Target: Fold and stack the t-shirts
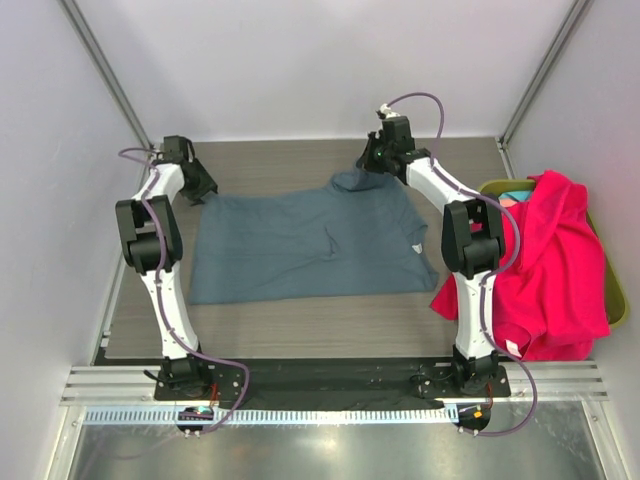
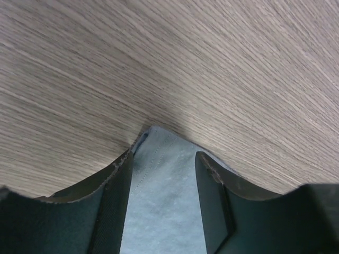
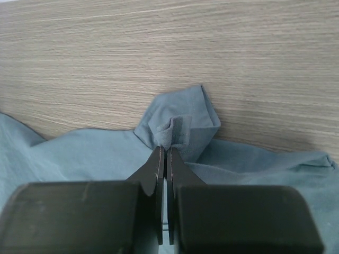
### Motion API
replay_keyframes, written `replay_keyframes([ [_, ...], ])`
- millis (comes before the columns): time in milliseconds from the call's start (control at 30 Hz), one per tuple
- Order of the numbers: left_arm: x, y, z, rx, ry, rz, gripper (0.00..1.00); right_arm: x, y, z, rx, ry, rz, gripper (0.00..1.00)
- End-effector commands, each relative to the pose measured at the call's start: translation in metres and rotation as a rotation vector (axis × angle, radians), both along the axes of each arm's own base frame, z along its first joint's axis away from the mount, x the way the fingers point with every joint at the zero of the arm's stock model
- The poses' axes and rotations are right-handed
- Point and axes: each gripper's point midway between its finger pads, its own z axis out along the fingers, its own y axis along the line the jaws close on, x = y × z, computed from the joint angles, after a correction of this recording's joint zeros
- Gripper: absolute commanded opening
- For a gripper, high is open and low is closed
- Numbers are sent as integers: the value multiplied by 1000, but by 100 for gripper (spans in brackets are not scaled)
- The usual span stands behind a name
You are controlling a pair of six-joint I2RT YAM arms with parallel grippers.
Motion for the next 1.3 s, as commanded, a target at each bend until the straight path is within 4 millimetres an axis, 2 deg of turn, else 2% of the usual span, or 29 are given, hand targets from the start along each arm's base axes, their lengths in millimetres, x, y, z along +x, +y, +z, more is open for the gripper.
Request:
replay_keyframes([
  [0, -10, -5, -9, -16, 22, -14, 51, 2, 2, 58, 33, -129, 6, 1],
  [67, -9, -5, -12, -14, 23, -15, 47, 1, -1, 55, 25, -126, -1, 1],
  [200, -6, -6, -17, -20, 30, -21, 29, -2, -3, 51, 12, -118, -2, 1],
  [233, -3, -5, -14, -23, 22, -22, 20, -3, -4, 51, 9, -117, -2, 1],
  [267, -3, -7, -13, -28, 24, -28, 16, -3, -5, 50, 7, -117, -3, 1],
  [300, -3, -7, -11, -27, 24, -32, 8, -4, -5, 51, 6, -119, -3, 1],
  [400, -1, -7, 3, -25, 10, -32, 1, -5, -5, 59, 8, -135, 1, 1],
  [567, -4, -9, 51, -20, -63, -33, 0, -13, -6, 84, 20, -169, 12, 1],
  [600, -6, -10, 58, -19, -72, -35, 0, -18, -7, 97, 26, -189, 11, 1],
  [633, -8, -10, 79, -13, -111, -34, 0, -22, -7, 104, 28, -199, 15, 1],
  [700, -19, -10, 86, -5, -113, -27, 0, -32, -11, 102, 22, -190, 15, 1],
  [733, -21, -10, 93, 0, -131, -19, 0, -40, -15, 118, 28, -217, 9, 1],
  [767, -32, -9, 102, 5, -144, -13, 0, -48, -17, 107, 19, -192, 8, 1],
  [800, -37, -10, 105, 8, -151, -10, 0, -55, -19, 109, 18, -196, 6, 1],
  [833, -40, -10, 108, 10, -165, -10, 0, -63, -22, 121, 23, -221, 1, 1],
  [867, -46, -11, 120, 12, -190, -9, 0, -73, -27, 109, 11, -195, -8, 1],
  [900, -57, -12, 110, 10, -165, -6, 0, -79, -29, 108, 12, -195, -11, 1],
  [967, -66, -13, 121, 12, -201, -3, 0, -100, -36, 103, 10, -182, -17, 1],
  [1000, -76, -14, 111, 11, -178, -2, 0, -107, -38, 101, 13, -179, -22, 1],
  [1167, -96, -14, 107, 21, -175, 12, 0, -149, -54, 97, 17, -187, -51, 1],
  [1233, -101, -15, 109, 25, -181, 11, 0, -159, -58, 96, 16, -189, -57, 1],
  [1267, -103, -13, 109, 31, -180, 17, 0, -166, -60, 88, 9, -174, -58, 1],
])
